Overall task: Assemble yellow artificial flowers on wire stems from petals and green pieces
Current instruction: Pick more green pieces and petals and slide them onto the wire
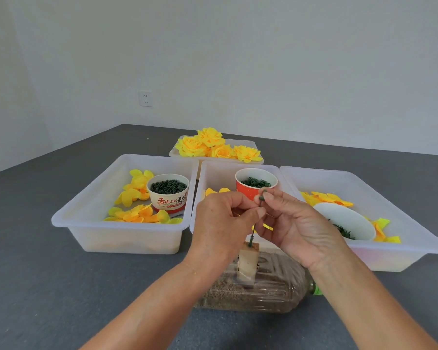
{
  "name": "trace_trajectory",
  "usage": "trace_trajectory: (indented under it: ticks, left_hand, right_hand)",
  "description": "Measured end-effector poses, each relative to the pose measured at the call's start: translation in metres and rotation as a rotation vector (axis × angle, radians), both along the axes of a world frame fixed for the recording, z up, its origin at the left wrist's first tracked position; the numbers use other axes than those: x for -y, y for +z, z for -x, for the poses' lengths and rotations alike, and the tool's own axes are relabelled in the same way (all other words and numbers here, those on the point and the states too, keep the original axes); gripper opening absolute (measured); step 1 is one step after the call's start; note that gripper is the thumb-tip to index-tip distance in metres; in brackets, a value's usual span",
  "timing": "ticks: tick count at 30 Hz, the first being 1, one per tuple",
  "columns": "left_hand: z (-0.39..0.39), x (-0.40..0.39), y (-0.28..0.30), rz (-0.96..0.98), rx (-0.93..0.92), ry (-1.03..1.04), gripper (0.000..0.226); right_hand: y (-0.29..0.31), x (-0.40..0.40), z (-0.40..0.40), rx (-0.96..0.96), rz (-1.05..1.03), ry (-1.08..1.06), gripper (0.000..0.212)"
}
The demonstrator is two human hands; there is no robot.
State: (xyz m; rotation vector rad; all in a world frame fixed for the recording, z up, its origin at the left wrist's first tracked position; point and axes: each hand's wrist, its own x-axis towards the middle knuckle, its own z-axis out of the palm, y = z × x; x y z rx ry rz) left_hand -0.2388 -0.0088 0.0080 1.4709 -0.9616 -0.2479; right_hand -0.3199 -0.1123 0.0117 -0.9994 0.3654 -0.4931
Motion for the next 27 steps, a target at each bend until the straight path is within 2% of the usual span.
trace_trajectory:
  ticks: [15, 27]
  left_hand:
    - [0.0014, 0.0014, 0.0031, 0.030, -0.041, -0.033, 0.024]
    - [0.0024, 0.0004, 0.0039, 0.003, -0.034, -0.013, 0.024]
  right_hand:
    - [0.0029, -0.0039, -0.0011, -0.037, -0.069, 0.032, 0.006]
    - [0.0029, -0.0037, 0.0000, -0.030, -0.066, -0.002, 0.020]
